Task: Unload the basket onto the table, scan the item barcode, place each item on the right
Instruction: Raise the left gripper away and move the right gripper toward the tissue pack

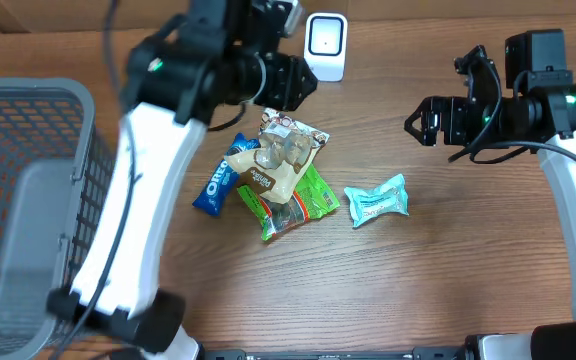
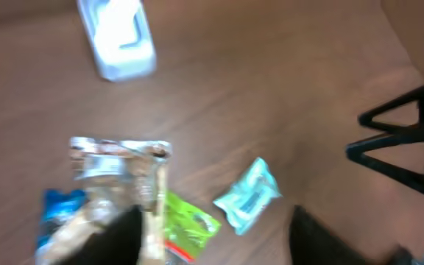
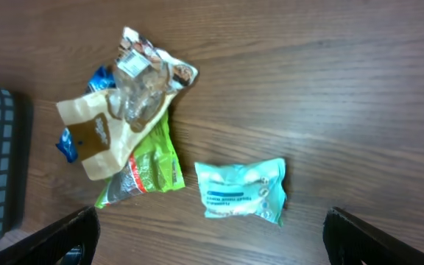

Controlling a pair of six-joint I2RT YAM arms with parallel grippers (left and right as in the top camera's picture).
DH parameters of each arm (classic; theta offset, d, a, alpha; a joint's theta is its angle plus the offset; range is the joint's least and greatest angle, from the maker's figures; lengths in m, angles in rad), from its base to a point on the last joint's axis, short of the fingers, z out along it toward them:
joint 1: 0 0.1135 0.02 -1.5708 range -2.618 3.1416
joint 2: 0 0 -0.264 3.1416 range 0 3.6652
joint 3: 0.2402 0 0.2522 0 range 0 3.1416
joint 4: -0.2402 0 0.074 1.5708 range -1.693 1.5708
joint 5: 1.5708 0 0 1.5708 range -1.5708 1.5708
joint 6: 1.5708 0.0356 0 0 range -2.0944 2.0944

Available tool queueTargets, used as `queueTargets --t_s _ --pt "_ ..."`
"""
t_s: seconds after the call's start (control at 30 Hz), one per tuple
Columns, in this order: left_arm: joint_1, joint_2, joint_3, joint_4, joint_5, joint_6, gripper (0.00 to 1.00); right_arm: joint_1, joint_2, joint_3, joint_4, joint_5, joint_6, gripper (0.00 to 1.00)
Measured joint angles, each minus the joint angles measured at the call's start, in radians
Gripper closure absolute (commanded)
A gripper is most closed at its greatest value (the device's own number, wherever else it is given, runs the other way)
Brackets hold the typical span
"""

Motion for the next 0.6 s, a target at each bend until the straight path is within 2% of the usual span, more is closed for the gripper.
queueTargets --t_s 0.07,0.17,0.4,0.6 --pt "-0.002 -0.042 0.001 -0.005 -0.055 0.005 0.19 0.0 0.0 -0.053 0.014 0.0 0.002 0.02" --pt "-0.002 -0.058 0.002 -0.019 -0.119 0.013 0.0 0.0 0.006 -0.154 0.054 0.002 0.005 0.03" --pt "-0.002 -0.047 0.002 -0.018 -0.16 0.014 0.0 0.0 0.013 -0.342 0.2 0.006 0.004 0.03" --pt "-0.001 -0.04 0.002 -0.018 -0.211 0.017 0.0 0.0 0.015 -0.518 0.406 0.008 0.006 0.0"
